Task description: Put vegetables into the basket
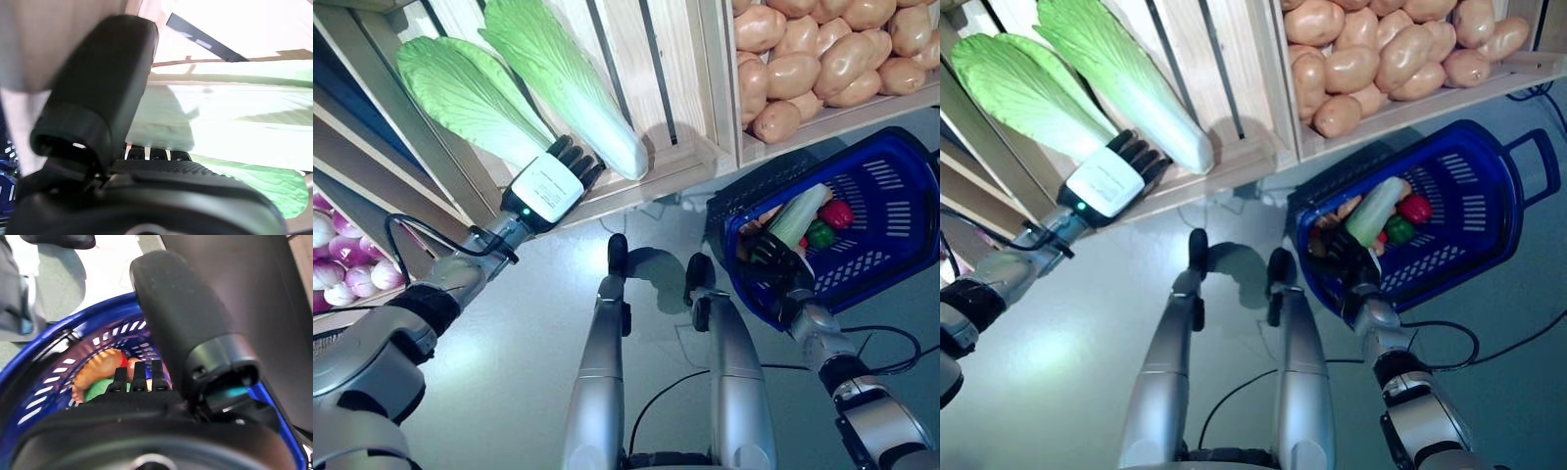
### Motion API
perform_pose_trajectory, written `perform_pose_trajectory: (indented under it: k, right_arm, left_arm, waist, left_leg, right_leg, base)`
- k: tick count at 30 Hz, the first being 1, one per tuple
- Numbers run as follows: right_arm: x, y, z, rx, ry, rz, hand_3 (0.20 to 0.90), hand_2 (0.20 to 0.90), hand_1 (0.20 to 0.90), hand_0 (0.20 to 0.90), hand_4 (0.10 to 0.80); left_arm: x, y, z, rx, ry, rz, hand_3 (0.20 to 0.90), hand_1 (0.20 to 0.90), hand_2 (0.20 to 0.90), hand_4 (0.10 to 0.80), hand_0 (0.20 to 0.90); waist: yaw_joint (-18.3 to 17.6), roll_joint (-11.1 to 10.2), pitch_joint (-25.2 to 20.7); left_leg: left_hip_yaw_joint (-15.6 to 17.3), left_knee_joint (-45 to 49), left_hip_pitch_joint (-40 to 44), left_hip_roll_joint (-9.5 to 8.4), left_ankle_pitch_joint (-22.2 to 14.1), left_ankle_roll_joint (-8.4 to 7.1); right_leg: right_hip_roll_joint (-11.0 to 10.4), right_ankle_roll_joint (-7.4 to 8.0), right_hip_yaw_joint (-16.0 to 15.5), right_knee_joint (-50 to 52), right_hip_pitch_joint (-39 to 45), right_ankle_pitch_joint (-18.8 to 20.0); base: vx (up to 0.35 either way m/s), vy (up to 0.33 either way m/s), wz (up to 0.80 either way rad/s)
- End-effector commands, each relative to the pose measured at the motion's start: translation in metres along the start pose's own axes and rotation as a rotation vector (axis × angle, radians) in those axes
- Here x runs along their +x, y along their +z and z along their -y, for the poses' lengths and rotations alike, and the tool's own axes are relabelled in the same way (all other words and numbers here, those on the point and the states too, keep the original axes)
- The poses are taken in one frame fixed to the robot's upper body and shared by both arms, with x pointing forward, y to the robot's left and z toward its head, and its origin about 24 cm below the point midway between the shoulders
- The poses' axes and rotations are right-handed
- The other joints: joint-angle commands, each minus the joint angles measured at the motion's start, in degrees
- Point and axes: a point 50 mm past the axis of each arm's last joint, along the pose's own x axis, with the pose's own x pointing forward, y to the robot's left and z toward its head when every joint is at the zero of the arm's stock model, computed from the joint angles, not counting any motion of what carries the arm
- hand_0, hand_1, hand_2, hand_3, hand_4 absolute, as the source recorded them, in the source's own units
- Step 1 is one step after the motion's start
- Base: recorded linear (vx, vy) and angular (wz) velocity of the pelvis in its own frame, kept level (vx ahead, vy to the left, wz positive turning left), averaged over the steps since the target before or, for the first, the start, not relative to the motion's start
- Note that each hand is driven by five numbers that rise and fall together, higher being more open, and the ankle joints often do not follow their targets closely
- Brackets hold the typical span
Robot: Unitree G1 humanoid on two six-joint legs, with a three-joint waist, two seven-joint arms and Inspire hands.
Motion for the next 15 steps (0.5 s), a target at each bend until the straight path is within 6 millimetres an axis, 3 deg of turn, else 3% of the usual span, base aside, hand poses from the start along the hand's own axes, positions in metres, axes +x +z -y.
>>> perform_pose_trajectory:
  k: [1, 12, 13, 14, 15]
  right_arm:
    - [-0.005, 0.013, 0.017, -0.070, -0.012, 0.045, 0.900, 0.900, 0.900, 0.900, 0.800]
    - [-0.006, 0.022, 0.025, -0.085, -0.052, 0.071, 0.900, 0.900, 0.900, 0.900, 0.800]
    - [-0.006, 0.024, 0.026, -0.078, -0.056, 0.081, 0.900, 0.900, 0.900, 0.900, 0.800]
    - [-0.006, 0.025, 0.026, -0.070, -0.059, 0.089, 0.900, 0.900, 0.900, 0.900, 0.800]
    - [-0.006, 0.027, 0.026, -0.063, -0.062, 0.100, 0.900, 0.900, 0.900, 0.900, 0.800]
  left_arm:
    - [0.003, -0.037, -0.013, 0.080, 0.079, -0.160, 0.900, 0.900, 0.900, 0.800, 0.900]
    - [-0.007, -0.047, -0.003, 0.147, 0.013, -0.166, 0.900, 0.900, 0.900, 0.800, 0.900]
    - [-0.008, -0.047, -0.001, 0.143, 0.010, -0.171, 0.771, 0.771, 0.771, 0.714, 0.771]
    - [-0.010, -0.047, 0.001, 0.140, 0.013, -0.176, 0.420, 0.420, 0.420, 0.480, 0.420]
    - [-0.010, -0.046, 0.001, 0.138, 0.014, -0.177, 0.300, 0.300, 0.300, 0.400, 0.300]
  waist:
    - [0.70, -0.20, -0.24]
    - [0.08, 0.42, -0.24]
    - [0.03, 0.41, -0.24]
    - [-0.04, 0.44, -0.24]
    - [-0.08, 0.49, -0.24]
  left_leg:
    - [1.71, 4.73, -1.58, -0.49, -4.69, 0.26]
    - [2.07, 4.32, -1.67, -0.79, -4.84, 0.25]
    - [2.02, 4.28, -1.63, -0.84, -4.83, 0.18]
    - [1.97, 4.33, -1.63, -0.89, -4.90, 0.10]
    - [2.06, 4.24, -1.53, -0.90, -4.96, 0.15]
  right_leg:
    - [0.54, 1.47, 0.54, -7.91, 2.41, 7.37]
    - [0.56, 1.48, 1.00, -8.72, 2.09, 7.36]
    - [0.56, 1.53, 1.06, -8.82, 2.13, 7.39]
    - [0.52, 1.55, 1.10, -8.80, 2.09, 7.37]
    - [0.48, 1.52, 1.03, -8.81, 2.13, 7.25]
  base:
    - [0.002, 0.016, -0.05]
    - [-0.003, 0.014, -0.02]
    - [0.002, 0.021, -0.04]
    - [0.000, 0.000, 0.00]
    - [0.000, 0.000, 0.00]
